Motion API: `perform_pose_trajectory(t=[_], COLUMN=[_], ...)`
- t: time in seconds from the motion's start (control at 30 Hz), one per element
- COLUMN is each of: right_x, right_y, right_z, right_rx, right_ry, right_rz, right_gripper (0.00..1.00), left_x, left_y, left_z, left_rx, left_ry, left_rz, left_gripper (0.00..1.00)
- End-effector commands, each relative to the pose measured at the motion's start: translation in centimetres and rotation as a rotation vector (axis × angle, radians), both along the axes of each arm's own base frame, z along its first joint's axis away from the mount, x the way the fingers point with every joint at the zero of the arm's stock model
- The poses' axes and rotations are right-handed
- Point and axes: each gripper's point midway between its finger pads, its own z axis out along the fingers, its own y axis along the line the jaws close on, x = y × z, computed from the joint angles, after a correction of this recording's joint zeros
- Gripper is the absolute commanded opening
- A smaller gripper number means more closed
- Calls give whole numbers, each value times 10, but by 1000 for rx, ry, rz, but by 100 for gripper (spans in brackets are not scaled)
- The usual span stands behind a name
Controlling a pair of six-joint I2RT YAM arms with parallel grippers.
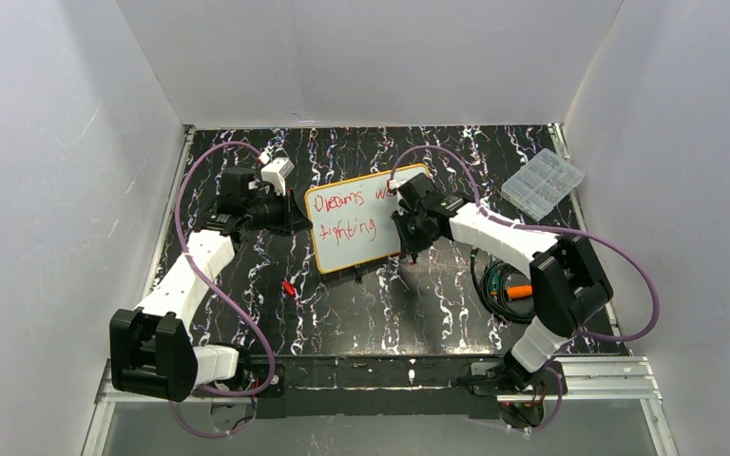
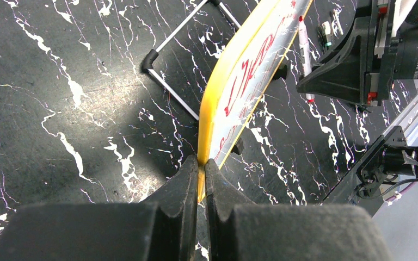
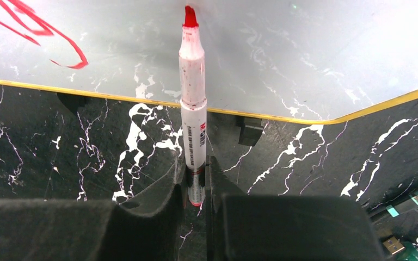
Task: Write a sentence on the whiteboard
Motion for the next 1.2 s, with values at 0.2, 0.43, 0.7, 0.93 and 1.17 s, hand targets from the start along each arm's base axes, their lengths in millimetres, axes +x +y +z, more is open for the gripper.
perform_pose_trajectory(t=[0.2, 0.43, 0.7, 0.93, 1.17], right_x=[17, 15, 2, -4, -20], right_y=[7, 7, 13, 12, 2], right_z=[8, 10, 2, -4, -18], right_rx=[0, 10, 15, -5, -18], right_ry=[-24, -30, 2, 15, 63], right_rz=[-1, 7, 52, 54, 16], right_gripper=[1, 1, 1, 1, 1], left_x=[-6, -6, -6, -6, -7], left_y=[-2, -2, -2, -2, -2], left_z=[8, 8, 8, 9, 9], left_rx=[-13, -14, -14, -15, -16], left_ry=[-25, -26, -26, -28, -30], left_rz=[-20, -20, -20, -21, -21], left_gripper=[0, 0, 0, 0, 0])
